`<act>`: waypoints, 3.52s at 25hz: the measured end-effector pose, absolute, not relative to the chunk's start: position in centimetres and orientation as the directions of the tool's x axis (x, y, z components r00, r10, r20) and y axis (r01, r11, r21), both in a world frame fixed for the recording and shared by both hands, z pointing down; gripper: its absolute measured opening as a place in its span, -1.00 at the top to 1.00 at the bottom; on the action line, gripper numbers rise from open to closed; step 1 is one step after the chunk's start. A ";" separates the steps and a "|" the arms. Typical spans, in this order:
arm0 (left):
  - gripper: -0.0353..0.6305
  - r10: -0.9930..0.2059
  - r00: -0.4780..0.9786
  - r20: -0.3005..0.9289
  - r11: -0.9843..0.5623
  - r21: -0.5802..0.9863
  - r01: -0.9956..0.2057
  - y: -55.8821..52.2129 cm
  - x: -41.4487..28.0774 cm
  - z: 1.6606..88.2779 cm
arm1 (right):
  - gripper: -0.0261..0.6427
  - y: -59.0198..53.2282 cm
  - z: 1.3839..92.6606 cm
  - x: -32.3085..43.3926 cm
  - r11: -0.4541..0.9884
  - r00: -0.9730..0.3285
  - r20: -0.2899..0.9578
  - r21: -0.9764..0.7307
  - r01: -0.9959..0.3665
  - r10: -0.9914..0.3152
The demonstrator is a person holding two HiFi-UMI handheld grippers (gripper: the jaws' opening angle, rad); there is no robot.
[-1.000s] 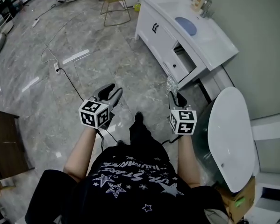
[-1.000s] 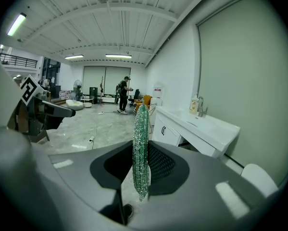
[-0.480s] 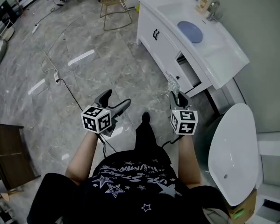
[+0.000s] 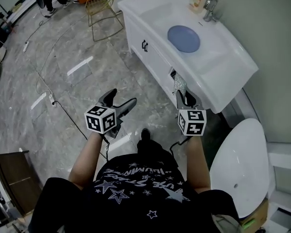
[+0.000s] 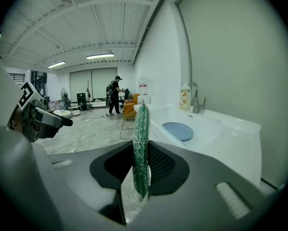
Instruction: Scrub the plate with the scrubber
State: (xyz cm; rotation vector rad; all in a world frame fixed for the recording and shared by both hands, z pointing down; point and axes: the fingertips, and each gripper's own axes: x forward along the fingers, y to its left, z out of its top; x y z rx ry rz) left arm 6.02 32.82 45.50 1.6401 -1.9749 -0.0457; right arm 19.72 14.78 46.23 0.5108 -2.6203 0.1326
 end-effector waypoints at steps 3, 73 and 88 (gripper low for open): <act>-0.43 -0.917 -0.068 0.394 0.228 0.376 -0.898 28.3 4.8 45.2 | 0.59 11.0 46.1 19.0 0.916 -0.820 0.453 -0.015 -0.400 -0.351; 0.51 -0.276 0.494 0.824 -0.224 0.445 -0.867 -23.5 -17.0 69.3 | 0.59 -20.3 52.8 6.5 0.317 -0.191 0.685 0.061 -0.946 -0.703; 0.83 -0.372 0.553 0.746 -0.140 0.544 -0.828 -24.8 -16.5 65.8 | 0.59 -21.4 51.7 3.1 0.437 -0.268 0.668 0.095 -0.895 -0.694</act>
